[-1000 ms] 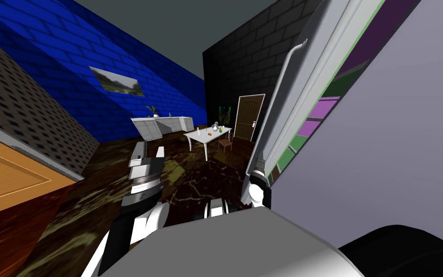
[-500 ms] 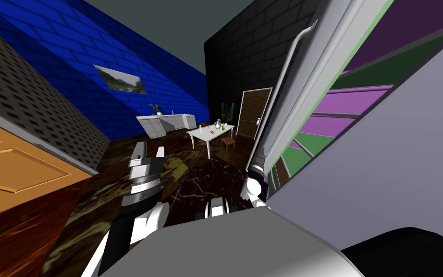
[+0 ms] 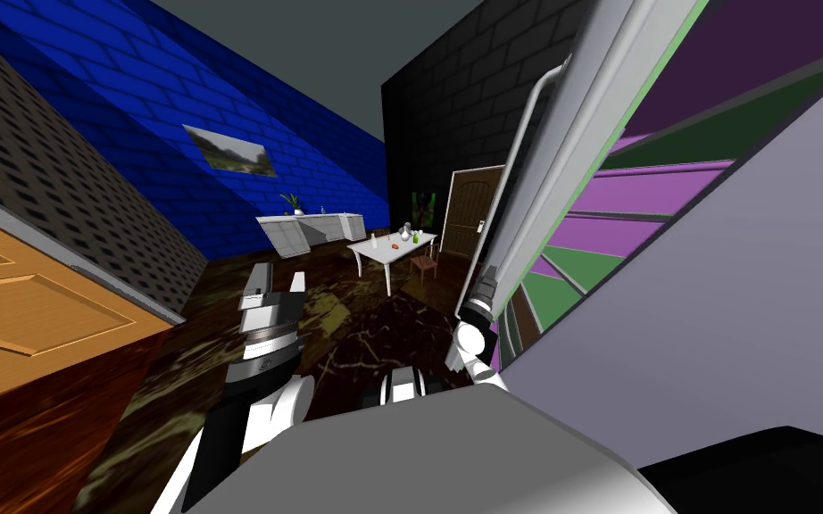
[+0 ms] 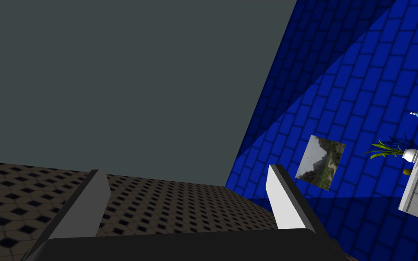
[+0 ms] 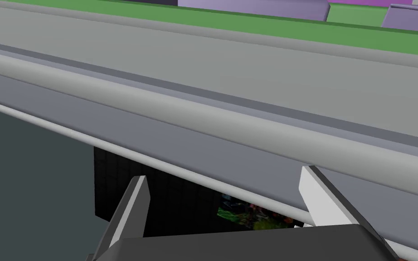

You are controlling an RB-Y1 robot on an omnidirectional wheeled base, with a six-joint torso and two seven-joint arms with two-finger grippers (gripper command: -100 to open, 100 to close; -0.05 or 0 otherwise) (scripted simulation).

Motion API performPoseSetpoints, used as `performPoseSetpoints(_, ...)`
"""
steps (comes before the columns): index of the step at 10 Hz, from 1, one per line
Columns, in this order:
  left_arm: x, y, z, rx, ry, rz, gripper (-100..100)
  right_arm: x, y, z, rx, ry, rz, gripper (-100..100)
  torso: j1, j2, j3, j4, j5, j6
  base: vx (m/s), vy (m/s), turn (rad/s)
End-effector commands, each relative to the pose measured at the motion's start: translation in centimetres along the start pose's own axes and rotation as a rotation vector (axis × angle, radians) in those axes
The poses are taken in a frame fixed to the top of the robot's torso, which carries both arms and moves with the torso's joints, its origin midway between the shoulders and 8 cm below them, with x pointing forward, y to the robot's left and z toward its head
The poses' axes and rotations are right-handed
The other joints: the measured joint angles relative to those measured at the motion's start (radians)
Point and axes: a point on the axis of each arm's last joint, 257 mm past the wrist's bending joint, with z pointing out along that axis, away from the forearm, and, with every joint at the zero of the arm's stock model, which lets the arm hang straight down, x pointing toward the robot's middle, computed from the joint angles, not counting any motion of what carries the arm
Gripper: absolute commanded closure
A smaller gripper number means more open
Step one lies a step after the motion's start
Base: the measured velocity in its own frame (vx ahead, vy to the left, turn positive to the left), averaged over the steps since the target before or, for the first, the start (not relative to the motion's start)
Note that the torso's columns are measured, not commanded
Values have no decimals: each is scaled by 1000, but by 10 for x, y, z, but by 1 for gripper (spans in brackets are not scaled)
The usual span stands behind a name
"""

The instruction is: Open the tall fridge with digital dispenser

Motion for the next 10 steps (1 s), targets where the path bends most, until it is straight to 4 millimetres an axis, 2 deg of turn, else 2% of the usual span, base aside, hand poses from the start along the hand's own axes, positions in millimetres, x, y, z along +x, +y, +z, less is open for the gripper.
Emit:
performPoseSetpoints(1,0,0,0,0,0,0,0,12,-30,16,49,64,23,-100,1,-1,-1,-1,0,-1,29,22,32)
performPoseSetpoints(2,0,0,0,0,0,0,0,11,-33,17,53,65,28,-100,1,-2,-1,-1,0,-1,18,13,34)
performPoseSetpoints(3,0,0,0,0,0,0,0,14,-48,23,69,92,46,-100,-1,-1,-1,-1,-1,-1,20,12,42)
performPoseSetpoints(4,0,0,0,0,0,0,0,14,-48,23,69,92,46,-100,-1,-1,-1,-2,-2,-1,20,2,21)
performPoseSetpoints(7,0,0,0,0,0,0,0,28,-87,35,101,165,98,-100,1,-1,-1,-3,-3,-2,32,10,49)
performPoseSetpoints(8,0,0,0,0,0,0,0,27,-89,36,105,166,105,-100,1,-2,-1,-6,-5,-2,35,-4,10)
performPoseSetpoints(10,0,0,0,0,0,0,0,36,-111,42,114,208,144,-100,4,0,2,-7,-6,-3,23,0,42)
